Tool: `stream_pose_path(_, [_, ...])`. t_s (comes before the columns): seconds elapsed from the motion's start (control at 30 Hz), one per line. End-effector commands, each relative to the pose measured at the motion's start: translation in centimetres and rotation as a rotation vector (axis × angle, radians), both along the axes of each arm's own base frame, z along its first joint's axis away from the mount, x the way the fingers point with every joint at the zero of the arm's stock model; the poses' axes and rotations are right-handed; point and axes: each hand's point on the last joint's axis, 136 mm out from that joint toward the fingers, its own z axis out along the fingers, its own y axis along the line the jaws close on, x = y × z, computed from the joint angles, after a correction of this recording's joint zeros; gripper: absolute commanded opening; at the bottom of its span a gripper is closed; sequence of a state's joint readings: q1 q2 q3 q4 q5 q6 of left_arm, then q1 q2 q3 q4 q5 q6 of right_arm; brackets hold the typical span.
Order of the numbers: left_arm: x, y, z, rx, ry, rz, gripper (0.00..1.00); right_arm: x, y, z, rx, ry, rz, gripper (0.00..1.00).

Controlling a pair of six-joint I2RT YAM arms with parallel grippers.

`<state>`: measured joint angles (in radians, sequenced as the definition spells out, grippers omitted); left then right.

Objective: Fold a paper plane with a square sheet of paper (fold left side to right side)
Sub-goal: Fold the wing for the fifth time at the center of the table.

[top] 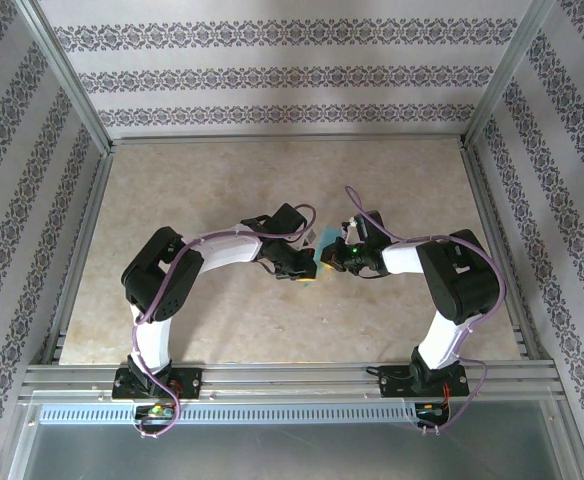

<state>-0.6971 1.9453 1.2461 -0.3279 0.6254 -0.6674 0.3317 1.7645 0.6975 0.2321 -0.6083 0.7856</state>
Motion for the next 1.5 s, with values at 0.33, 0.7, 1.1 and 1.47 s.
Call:
stream_pose_path(0.33, [0.6, -0.5, -1.7, -0.012, 0.036, 0.016, 0.02, -2.6, -1.7, -4.1, -0.118, 0.114, -0.003, 0.00])
stream_pose_path(0.7, [0.4, -0.3, -2.7, -0.001, 0.046, 0.020, 0.02, -2.5, -1.7, -4.0, -0.122, 0.114, -0.001, 0.00])
stream_pose_path(1.1, [0.4, 0.2, -3.1, 0.019, 0.046, 0.028, 0.02, -2.8, -1.9, -4.3, -0.131, 0.123, 0.003, 0.00])
stream_pose_path(1.47, [0.4, 0.5, -3.4, 0.030, 0.047, 0.036, 0.02, -3.1, -2.1, -4.6, -0.150, 0.132, 0.014, 0.00])
